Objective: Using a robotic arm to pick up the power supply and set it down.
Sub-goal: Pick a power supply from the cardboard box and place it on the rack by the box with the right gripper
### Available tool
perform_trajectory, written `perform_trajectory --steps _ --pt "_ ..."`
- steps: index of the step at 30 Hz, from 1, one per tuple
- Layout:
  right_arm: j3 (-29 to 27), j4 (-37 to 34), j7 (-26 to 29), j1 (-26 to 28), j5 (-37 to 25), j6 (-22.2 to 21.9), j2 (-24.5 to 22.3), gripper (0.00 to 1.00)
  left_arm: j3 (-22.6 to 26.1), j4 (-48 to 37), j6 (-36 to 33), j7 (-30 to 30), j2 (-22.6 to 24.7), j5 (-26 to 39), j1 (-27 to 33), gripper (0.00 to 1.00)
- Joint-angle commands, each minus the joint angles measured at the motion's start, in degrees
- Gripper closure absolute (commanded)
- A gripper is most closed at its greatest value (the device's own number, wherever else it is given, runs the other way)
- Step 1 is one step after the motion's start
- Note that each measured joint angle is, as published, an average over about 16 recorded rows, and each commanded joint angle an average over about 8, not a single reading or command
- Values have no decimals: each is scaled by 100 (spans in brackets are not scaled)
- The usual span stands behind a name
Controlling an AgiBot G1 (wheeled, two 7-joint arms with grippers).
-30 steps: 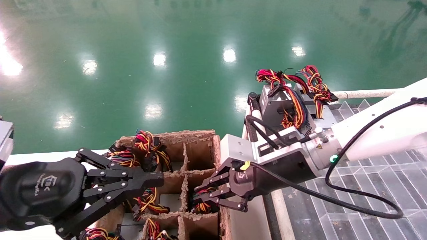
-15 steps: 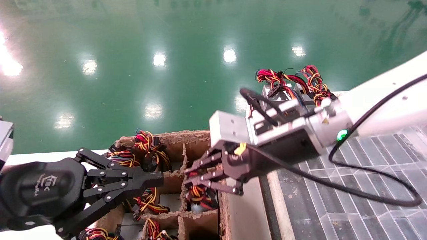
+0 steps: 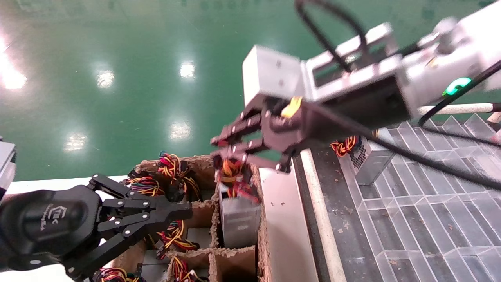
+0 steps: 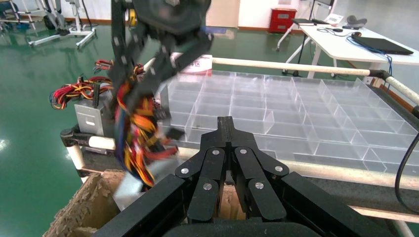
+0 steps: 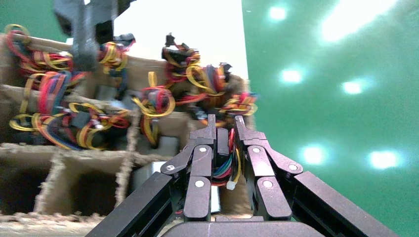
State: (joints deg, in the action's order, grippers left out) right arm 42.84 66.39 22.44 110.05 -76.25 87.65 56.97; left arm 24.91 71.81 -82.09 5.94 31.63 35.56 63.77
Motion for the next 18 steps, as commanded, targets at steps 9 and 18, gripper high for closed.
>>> perform_trajectory --steps 9,18 --pt "-216 701 329 370 -92 -242 -326 100 0 0 0 0 0 0 0 100" --pt "-482 999 328 689 -182 -458 -657 100 0 0 0 0 0 0 0 100"
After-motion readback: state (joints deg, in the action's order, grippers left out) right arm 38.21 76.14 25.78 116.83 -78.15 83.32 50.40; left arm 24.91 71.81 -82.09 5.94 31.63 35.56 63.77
